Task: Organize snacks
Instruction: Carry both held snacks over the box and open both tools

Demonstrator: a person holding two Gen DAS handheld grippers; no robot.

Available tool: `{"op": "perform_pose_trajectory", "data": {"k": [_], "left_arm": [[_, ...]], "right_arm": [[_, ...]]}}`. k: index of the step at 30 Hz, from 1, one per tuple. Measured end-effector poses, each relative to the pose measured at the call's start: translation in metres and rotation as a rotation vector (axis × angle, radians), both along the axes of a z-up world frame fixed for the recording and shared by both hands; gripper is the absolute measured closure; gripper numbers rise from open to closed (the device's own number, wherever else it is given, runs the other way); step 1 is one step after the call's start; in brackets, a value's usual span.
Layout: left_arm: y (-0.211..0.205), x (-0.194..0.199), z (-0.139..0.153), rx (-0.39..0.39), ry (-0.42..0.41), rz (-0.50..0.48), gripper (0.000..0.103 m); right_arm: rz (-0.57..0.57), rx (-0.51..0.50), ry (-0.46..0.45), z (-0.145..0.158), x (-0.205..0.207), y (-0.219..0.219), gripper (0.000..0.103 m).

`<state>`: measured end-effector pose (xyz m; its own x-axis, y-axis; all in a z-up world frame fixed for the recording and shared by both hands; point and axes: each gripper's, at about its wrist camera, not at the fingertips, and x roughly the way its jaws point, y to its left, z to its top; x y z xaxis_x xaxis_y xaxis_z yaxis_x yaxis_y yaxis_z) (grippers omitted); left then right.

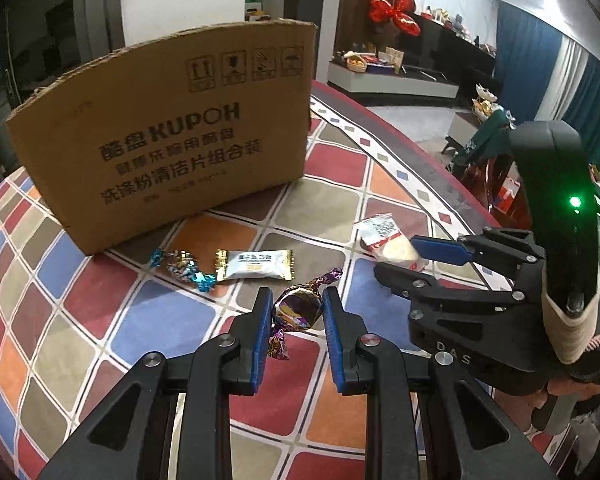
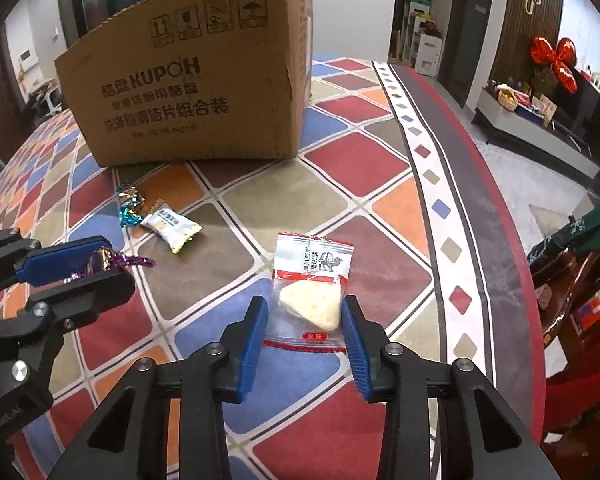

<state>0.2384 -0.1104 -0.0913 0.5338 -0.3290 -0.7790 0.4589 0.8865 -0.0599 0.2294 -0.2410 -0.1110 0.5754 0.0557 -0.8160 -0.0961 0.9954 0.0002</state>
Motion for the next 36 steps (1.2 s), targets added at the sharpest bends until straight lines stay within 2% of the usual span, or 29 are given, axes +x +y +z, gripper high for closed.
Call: {"op": "perform_pose_trajectory", "data": {"k": [6, 20, 29, 36], "left_arm": [[0.014, -0.001, 0.015, -0.033, -0.034, 0.043, 0.077], [0.055, -0.001, 0.087, -0.109, -0.203, 0.098, 0.077], [0.077, 0.015, 0.125, -0.117, -0.302, 0.113, 0.077], [0.086, 0.040, 0.147, -0.094, -0.375, 0.103, 0.077]], "right_arm": [[-0.010, 0.015, -0.061, 0.022, -0.008, 0.006, 0.064], [0.053, 0.078, -0.274, 0.112, -0.015, 0.037, 0.064], [0.113, 0.066, -0.367, 0.156, 0.005, 0.062, 0.064], [0.147, 0.061, -0.401, 0.176, 0.031, 0.076, 0.064]]}}
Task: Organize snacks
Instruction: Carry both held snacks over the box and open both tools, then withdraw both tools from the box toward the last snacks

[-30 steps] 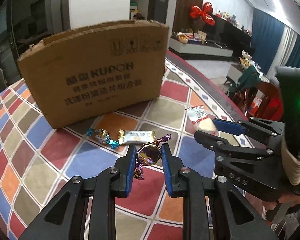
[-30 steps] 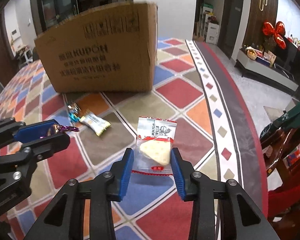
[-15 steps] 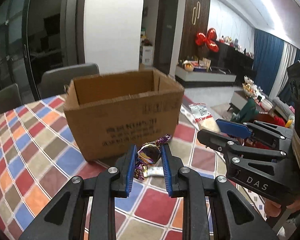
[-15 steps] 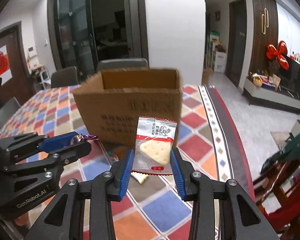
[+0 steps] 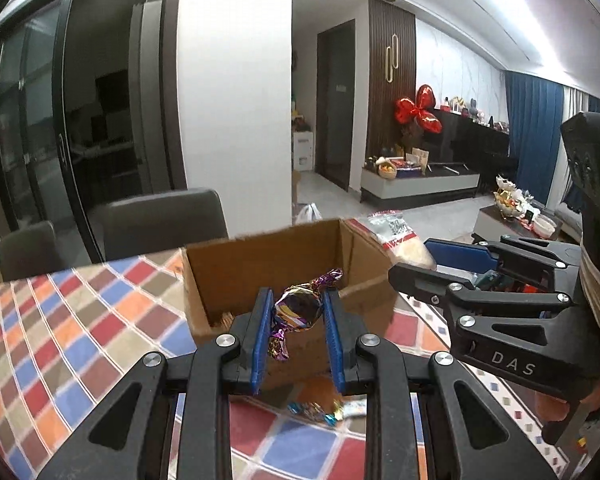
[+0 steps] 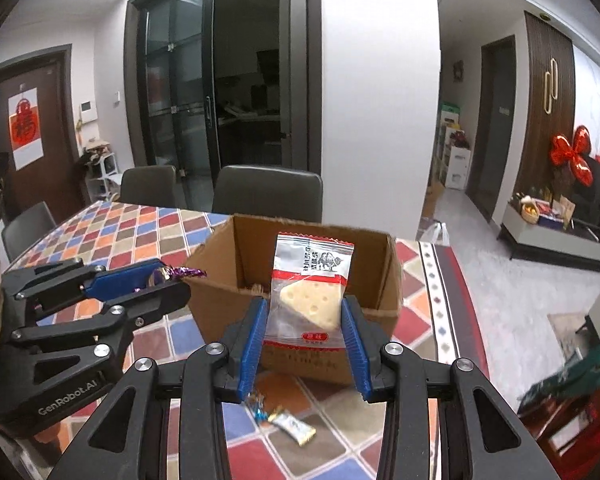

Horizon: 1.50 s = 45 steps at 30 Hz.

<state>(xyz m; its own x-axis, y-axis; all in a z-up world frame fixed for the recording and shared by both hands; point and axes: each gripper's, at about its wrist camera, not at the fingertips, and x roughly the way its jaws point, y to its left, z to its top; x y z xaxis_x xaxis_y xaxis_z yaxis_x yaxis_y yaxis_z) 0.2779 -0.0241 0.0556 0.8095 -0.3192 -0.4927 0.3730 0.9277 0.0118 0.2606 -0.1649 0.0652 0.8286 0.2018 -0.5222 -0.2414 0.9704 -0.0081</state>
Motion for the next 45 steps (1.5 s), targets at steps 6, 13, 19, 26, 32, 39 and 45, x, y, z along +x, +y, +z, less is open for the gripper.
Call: {"op": "perform_pose_trajectory", "data": {"k": [6, 13, 19, 26, 32, 39, 45], "left_arm": [[0.003, 0.031, 0.007, 0.023, -0.014, 0.005, 0.077], [0.000, 0.073, 0.003, 0.018, 0.039, 0.012, 0.077], [-0.002, 0.089, -0.004, 0.036, 0.044, 0.072, 0.044], [0.001, 0.067, -0.008, 0.051, 0.022, 0.120, 0.039], [0.002, 0.037, -0.018, 0.062, 0.037, 0.158, 0.036], [0.006, 0.009, -0.031, 0.075, 0.045, 0.195, 0.030], [0.008, -0.011, -0.050, 0.084, 0.085, 0.214, 0.028]], "right_arm": [[0.012, -0.010, 0.010, 0.003, 0.032, 0.006, 0.064], [0.007, -0.015, 0.037, -0.003, 0.065, 0.004, 0.064], [-0.012, -0.016, 0.052, -0.010, 0.087, -0.001, 0.063], [-0.026, -0.031, 0.048, -0.016, 0.078, 0.000, 0.045], [-0.002, -0.016, 0.073, -0.027, 0.059, -0.002, 0.045], [0.010, -0.020, 0.122, -0.044, 0.042, -0.001, 0.045], [0.042, -0.039, 0.173, -0.062, 0.028, -0.001, 0.045]]}}
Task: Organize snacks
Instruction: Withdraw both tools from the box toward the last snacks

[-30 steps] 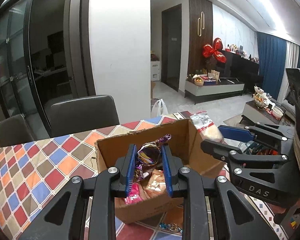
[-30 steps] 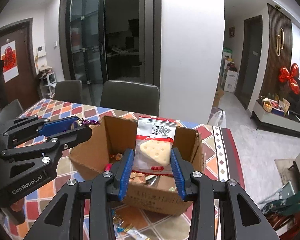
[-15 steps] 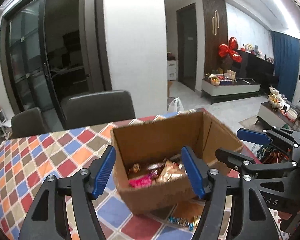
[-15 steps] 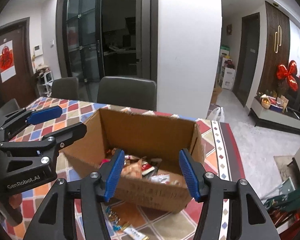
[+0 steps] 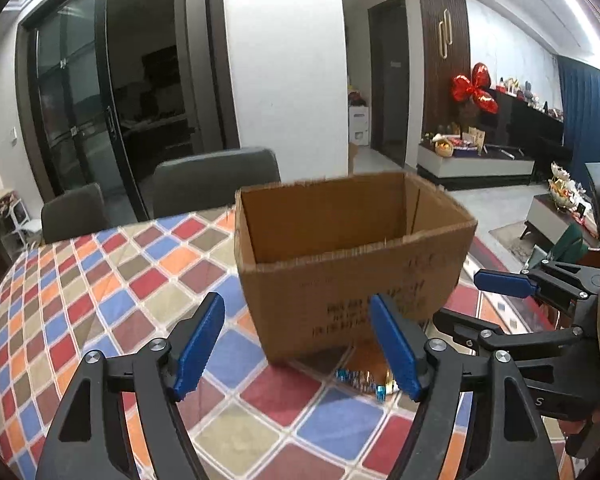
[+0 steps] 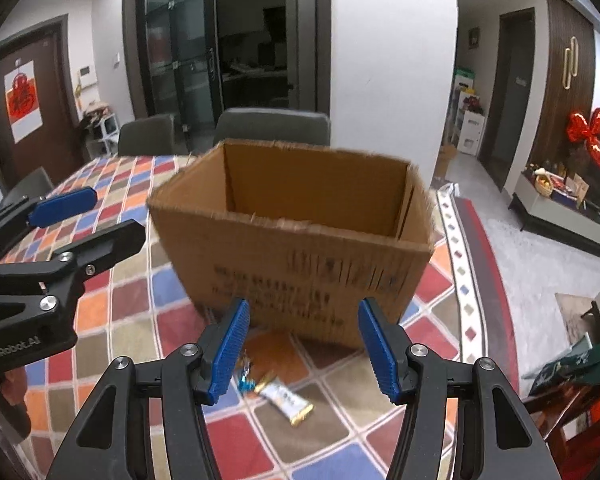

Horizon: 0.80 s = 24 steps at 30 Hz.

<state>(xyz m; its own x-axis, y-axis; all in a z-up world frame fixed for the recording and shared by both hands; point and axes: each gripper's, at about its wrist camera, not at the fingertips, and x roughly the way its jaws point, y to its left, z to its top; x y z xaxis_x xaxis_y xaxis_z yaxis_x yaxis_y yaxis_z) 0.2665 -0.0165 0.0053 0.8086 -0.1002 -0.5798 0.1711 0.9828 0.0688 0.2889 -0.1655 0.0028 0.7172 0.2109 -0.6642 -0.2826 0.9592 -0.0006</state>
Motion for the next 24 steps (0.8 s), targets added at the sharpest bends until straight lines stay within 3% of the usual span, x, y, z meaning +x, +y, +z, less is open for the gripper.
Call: {"op": "perform_pose_trajectory", "data": {"k": [16, 24], "left_arm": [[-0.012, -0.014, -0.071, 0.034, 0.181, -0.012, 0.029], [-0.017, -0.008, -0.094, 0.038, 0.258, -0.021, 0.029]], "right_arm": [[0.162, -0.132, 0.163, -0.065, -0.009, 0.009, 0.047], [0.219, -0.183, 0.252, -0.093, 0.003, 0.013, 0.059]]}}
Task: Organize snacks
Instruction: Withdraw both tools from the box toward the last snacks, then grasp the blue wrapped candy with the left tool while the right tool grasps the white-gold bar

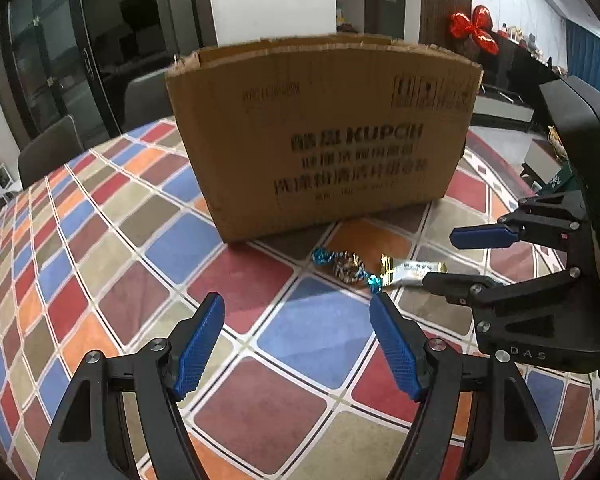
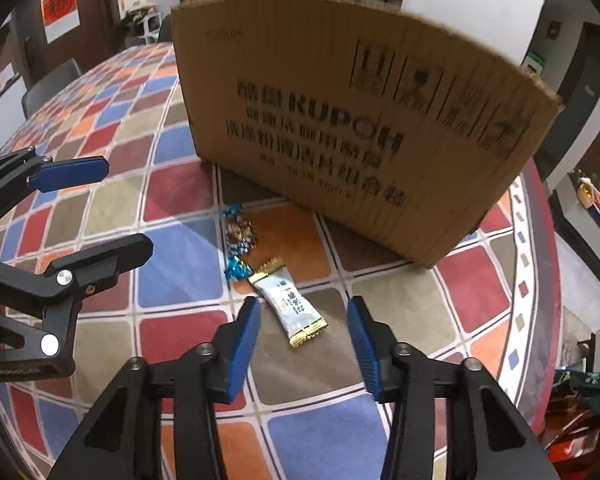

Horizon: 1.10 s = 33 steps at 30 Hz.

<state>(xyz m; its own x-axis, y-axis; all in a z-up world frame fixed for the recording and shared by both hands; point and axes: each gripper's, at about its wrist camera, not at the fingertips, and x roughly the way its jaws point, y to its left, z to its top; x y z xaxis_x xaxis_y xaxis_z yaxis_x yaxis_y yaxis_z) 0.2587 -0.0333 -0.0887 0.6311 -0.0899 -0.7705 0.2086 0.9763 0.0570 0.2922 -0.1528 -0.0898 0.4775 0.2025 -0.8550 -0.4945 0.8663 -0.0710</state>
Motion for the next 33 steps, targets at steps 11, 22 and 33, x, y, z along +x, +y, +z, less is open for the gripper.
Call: {"op": "perform_pose_trajectory", "data": {"k": [11, 22, 33], "left_arm": [[0.006, 0.011, -0.011, -0.045, 0.049, -0.002, 0.029], [0.002, 0.018, -0.015, -0.085, 0.064, -0.028, 0.034], [-0.006, 0.040, -0.020, -0.108, 0.081, -0.035, 0.040]], "right_arm": [[0.056, -0.017, 0.051, -0.020, 0.016, 0.014, 0.065], [0.003, 0.051, 0.087, -0.030, 0.022, 0.013, 0.077], [-0.185, 0.155, 0.000, -0.020, 0.009, -0.008, 0.082]]}}
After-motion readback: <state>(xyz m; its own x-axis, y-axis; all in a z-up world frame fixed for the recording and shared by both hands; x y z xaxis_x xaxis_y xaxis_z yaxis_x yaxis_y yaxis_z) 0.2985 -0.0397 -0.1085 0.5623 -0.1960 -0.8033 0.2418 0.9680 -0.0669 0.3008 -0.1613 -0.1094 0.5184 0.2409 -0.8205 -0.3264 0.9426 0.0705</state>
